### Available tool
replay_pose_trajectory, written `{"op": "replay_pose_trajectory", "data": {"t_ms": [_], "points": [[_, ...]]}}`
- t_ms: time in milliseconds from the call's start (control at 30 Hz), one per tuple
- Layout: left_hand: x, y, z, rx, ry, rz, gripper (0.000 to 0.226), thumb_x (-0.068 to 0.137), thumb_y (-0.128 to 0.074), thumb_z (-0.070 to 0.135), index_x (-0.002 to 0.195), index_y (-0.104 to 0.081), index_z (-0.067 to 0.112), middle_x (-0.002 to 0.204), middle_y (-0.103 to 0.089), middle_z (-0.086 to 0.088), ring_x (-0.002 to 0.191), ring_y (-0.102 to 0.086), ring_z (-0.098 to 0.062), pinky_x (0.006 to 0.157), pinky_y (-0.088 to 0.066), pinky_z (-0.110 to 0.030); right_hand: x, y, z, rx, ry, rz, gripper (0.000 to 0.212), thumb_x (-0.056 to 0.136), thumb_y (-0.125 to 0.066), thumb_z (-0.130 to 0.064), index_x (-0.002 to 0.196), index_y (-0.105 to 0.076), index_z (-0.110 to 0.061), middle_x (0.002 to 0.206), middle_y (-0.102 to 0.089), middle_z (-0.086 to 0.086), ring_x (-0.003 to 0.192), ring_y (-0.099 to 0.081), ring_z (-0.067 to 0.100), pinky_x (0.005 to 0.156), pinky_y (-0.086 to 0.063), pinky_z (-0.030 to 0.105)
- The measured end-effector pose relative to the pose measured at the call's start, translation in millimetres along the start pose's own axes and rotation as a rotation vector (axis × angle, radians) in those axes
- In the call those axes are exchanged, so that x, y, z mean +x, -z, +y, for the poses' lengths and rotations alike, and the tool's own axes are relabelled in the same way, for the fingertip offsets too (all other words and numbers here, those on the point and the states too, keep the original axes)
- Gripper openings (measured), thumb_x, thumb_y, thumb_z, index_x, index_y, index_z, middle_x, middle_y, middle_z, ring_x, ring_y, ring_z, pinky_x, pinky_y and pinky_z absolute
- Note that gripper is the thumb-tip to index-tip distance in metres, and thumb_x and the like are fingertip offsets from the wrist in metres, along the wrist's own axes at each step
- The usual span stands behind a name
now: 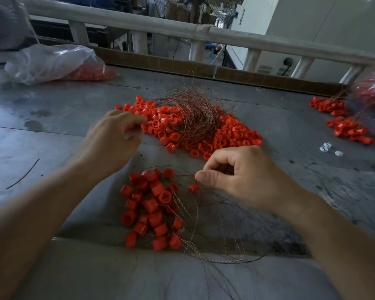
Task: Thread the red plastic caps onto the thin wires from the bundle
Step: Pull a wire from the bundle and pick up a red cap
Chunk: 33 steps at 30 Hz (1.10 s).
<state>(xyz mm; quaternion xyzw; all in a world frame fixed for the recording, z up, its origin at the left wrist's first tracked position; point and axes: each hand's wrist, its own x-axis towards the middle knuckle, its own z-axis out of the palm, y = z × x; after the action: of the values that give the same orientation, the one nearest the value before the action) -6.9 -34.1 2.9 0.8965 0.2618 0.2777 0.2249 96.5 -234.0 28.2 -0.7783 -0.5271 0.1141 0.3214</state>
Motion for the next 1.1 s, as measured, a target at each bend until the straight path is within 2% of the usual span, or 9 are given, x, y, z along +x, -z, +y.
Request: {"op": "replay_pose_trajectory", "data": {"t_ms": [67,133,233,400,500,633,800,967,1100], "points": [[5,-5,-2,0.017,-0.027,-0.052,0.055,0.086,-0.052,0.000,0.137,-0.043,0.020,0.142,-0.040,-0.005,0.128,-0.038,-0.023,0.100,-0.029,-0.030,0,1,1,0.002,-0.002,0.028,0.035,0.065,-0.050,-0.058,0.068,-0.064,-0.026,0.058,-0.058,-0.014,0.062,-0.055,-0.003,0.056,-0.042,0.008],[10,-11,-5,0.036,-0.036,-0.124,0.067,0.086,-0.051,-0.001,0.144,-0.026,0.021,0.152,-0.023,-0.002,0.139,-0.018,-0.019,0.111,-0.015,-0.031,2,1,2,-0.012,-0.004,0.049,0.034,0.065,-0.049,-0.058,0.068,-0.064,-0.027,0.058,-0.057,-0.015,0.063,-0.055,-0.003,0.057,-0.042,0.008],[13,-20,-13,0.109,-0.027,-0.244,0.065,0.090,-0.048,0.004,0.146,-0.020,0.022,0.155,-0.013,0.002,0.142,-0.004,-0.016,0.113,-0.003,-0.029,3,1,3,-0.026,-0.002,0.069,0.032,0.068,-0.052,-0.055,0.068,-0.065,-0.025,0.058,-0.059,-0.012,0.061,-0.056,0.000,0.057,-0.044,0.011],[15,-19,-16,0.166,-0.119,-0.124,0.040,0.087,-0.049,-0.001,0.126,-0.054,0.005,0.138,-0.046,-0.010,0.129,-0.039,-0.024,0.107,-0.025,-0.031,2,1,5,-0.060,-0.001,0.085,0.018,0.076,-0.062,-0.043,0.066,-0.062,-0.029,0.056,-0.056,-0.014,0.060,-0.055,-0.001,0.056,-0.043,0.011],[14,-15,-14,0.184,-0.126,-0.058,0.030,0.083,-0.057,0.001,0.111,-0.066,0.007,0.122,-0.060,-0.010,0.114,-0.052,-0.025,0.095,-0.036,-0.032,4,1,5,-0.077,-0.005,0.098,0.018,0.077,-0.062,-0.043,0.066,-0.063,-0.028,0.057,-0.059,-0.010,0.059,-0.056,0.006,0.054,-0.045,0.016],[11,-10,-11,0.144,-0.052,0.003,0.017,0.078,-0.069,0.010,0.094,-0.073,0.015,0.101,-0.069,-0.006,0.093,-0.060,-0.024,0.080,-0.041,-0.030,6,0,5,-0.087,-0.004,0.104,0.017,0.077,-0.062,-0.042,0.064,-0.059,-0.031,0.057,-0.059,-0.009,0.057,-0.055,0.008,0.053,-0.045,0.017],[8,-8,-4,0.080,-0.049,0.013,0.007,0.077,-0.071,0.013,0.083,-0.072,0.017,0.082,-0.066,0.002,0.075,-0.055,-0.011,0.070,-0.042,-0.025,8,3,10,-0.126,-0.042,0.146,0.017,0.078,-0.064,-0.040,0.067,-0.062,-0.027,0.059,-0.059,-0.011,0.059,-0.056,0.006,0.055,-0.046,0.017],[-1,-4,12,-0.028,-0.041,0.030,0.018,0.077,-0.068,0.005,0.071,-0.062,0.021,0.067,-0.055,0.017,0.062,-0.048,0.004,0.054,-0.035,-0.003,18,8,29,-0.269,-0.115,0.249,0.012,0.084,-0.062,-0.029,0.083,-0.067,-0.018,0.079,-0.058,-0.007,0.071,-0.051,0.006,0.068,-0.039,0.020],[-10,-1,22,-0.080,-0.071,0.009,0.018,0.077,-0.069,0.008,0.089,-0.065,0.020,0.074,-0.055,0.022,0.068,-0.052,0.007,0.057,-0.037,0.002,24,10,42,-0.324,-0.199,0.269,0.025,0.088,-0.057,-0.020,0.113,-0.061,-0.020,0.092,-0.057,-0.004,0.091,-0.053,0.015,0.077,-0.035,0.020]]}}
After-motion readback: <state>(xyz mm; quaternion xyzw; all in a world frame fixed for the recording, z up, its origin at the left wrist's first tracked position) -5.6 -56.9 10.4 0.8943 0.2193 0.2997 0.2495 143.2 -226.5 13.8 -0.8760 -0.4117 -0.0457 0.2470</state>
